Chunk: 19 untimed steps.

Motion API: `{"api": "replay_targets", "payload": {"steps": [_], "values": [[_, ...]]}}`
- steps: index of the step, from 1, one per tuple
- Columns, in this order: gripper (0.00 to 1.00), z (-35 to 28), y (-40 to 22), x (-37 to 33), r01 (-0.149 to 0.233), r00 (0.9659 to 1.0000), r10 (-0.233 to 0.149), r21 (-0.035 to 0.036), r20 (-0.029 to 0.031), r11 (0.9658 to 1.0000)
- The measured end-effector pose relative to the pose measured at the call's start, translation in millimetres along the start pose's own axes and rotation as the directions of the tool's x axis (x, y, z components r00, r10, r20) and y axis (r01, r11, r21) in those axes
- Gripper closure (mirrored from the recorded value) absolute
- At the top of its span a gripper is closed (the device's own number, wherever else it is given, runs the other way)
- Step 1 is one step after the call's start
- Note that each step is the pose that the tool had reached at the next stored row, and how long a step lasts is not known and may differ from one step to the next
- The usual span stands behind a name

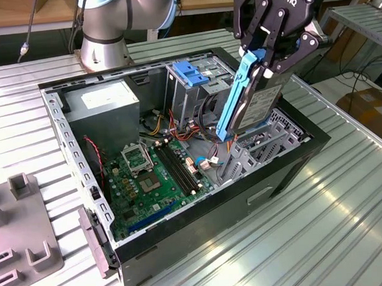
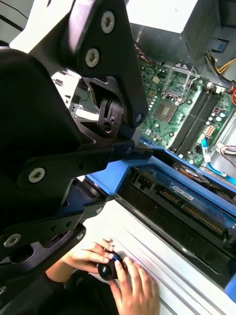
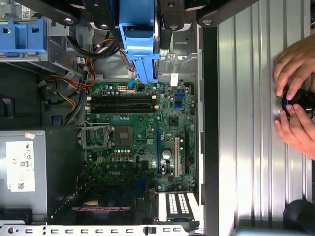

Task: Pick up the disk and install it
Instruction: 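Insert the disk into the insertion slot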

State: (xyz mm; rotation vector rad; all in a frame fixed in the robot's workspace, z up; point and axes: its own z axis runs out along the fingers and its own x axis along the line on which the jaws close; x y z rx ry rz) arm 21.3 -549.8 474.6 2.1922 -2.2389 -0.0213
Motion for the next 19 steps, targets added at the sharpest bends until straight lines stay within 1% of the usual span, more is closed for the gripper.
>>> {"api": "replay_targets", "payload": {"steps": [4, 8, 9, 10, 11, 12, 16, 18, 19], "values": [[0.63, 2.9, -11.3, 1.1, 0.0, 1.0, 0.0, 0.0, -0.0003, 1.0], [0.63, 6.1, -22.3, 6.2, 0.0, 1.0, 0.0, 0.0, -0.0001, 1.0], [0.63, 6.9, -25.0, 8.8, 0.0, 1.0, 0.0, 0.0, -0.0004, 1.0], [0.63, 7.2, -26.3, 10.2, 0.0, 1.0, 0.0, 0.0, -0.0014, 1.0], [0.63, 8.2, -32.0, 10.6, 0.0, 1.0, 0.0, 0.0001, -0.003, 1.0], [0.63, 8.5, -34.9, 10.6, 0.0, 1.0, 0.0, 0.0, -0.0038, 1.0], [0.63, 11.2, -42.4, 10.5, 0.0, 1.0, 0.0, 0.0001, -0.0038, 1.0], [0.63, 12.9, -45.1, 10.4, 0.0, 1.0, 0.0, 0.0, -0.0038, 1.0], [0.63, 14.0, -45.3, 10.4, 0.0, 1.0, 0.0, 0.0001, -0.0037, 1.0]]}}
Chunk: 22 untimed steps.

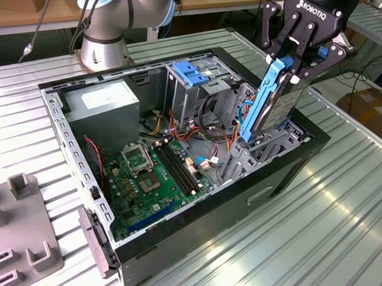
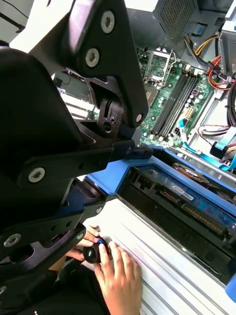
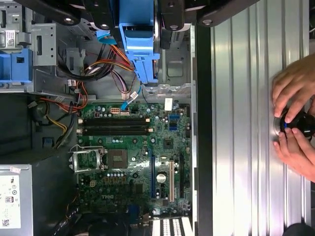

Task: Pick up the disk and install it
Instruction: 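Insert the disk into the insertion slot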

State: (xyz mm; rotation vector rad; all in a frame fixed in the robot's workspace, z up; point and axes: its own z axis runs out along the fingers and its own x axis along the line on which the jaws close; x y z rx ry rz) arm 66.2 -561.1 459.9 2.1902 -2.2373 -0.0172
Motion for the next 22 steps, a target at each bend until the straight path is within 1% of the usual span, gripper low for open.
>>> {"api": "replay_targets", "payload": {"steps": [6, 7, 9, 22], "values": [[0.63, 1.4, -1.3, 0.0, -0.001, 1.0, 0.001, -0.0002, 0.0001, 1.0], [0.63, 2.7, -2.2, -0.1, -0.002, 1.0, 0.002, -0.0002, 0.0001, 1.0], [0.63, 8.5, -2.3, -0.5, -0.002, 1.0, 0.002, -0.0002, 0.0, 1.0], [0.63, 14.4, -1.1, 0.5, -0.002, 1.0, 0.002, -0.0004, 0.0, 1.0]]}}
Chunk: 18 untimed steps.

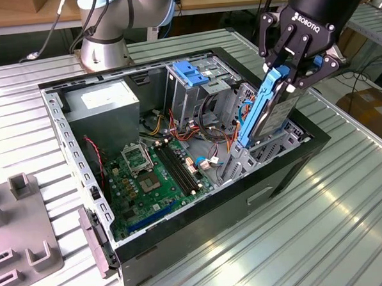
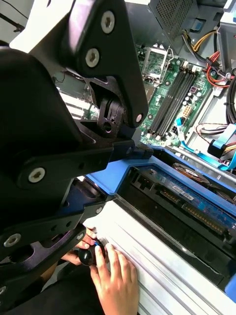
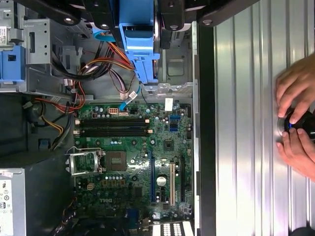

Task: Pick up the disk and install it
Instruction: 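Insert the disk into the insertion slot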

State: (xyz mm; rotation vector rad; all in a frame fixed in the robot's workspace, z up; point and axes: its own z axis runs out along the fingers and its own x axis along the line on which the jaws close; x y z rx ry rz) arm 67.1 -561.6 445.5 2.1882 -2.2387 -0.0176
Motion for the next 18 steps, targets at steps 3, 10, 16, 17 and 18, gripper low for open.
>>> {"api": "replay_targets", "payload": {"steps": [3, 10, 16, 17, 18], "values": [[0.63, 1.3, 0.1, 0.0, 0.0, 1.0, 0.0, -0.0002, 0.0, 1.0], [0.63, 7.0, 0.0, 0.0, 0.0, 1.0, 0.0, -0.0005, 0.0, 1.0], [0.63, 11.8, -0.1, 0.0, 0.0, 1.0, 0.0, -0.0007, 0.0, 1.0], [0.63, 13.1, -0.2, 0.0, 0.0, 1.0, 0.0, -0.0007, 0.0001, 1.0], [0.63, 14.4, -0.2, 0.0, 0.0, 1.0, 0.0, -0.0007, 0.0, 1.0]]}}
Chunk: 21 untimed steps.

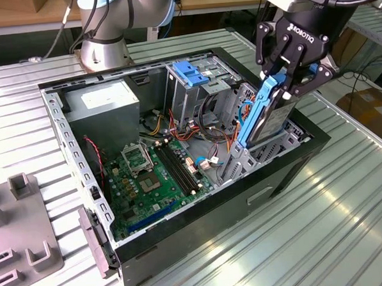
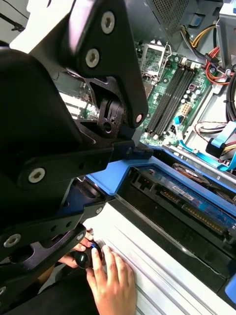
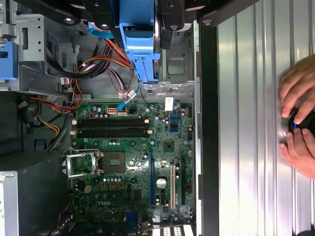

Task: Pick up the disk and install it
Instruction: 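Insert the disk into the insertion slot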

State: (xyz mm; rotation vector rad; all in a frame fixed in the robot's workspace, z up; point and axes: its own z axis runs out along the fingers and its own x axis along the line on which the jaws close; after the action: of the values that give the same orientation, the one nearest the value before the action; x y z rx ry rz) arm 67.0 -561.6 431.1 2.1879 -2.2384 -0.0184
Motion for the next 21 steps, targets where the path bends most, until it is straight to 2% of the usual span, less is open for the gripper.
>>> {"api": "replay_targets", "payload": {"steps": [21], "values": [[0.63, 18.9, -0.3, 0.1, 0.0, 1.0, 0.0, -0.0003, 0.0001, 1.0]]}}
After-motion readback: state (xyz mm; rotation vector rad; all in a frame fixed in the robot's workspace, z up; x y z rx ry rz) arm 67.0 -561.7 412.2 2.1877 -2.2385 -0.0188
